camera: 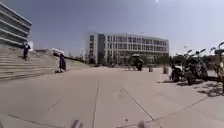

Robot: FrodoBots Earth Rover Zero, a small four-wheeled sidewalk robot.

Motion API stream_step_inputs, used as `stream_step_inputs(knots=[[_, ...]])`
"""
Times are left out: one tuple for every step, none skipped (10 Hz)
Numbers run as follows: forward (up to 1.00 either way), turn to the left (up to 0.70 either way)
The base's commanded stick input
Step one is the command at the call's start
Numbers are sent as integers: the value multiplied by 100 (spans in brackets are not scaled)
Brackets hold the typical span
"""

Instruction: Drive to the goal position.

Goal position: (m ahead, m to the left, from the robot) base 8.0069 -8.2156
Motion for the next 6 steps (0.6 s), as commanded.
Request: stream_step_inputs(knots=[[70, 0], [70, 0], [70, 0], [70, 0], [70, 0], [70, 0]])
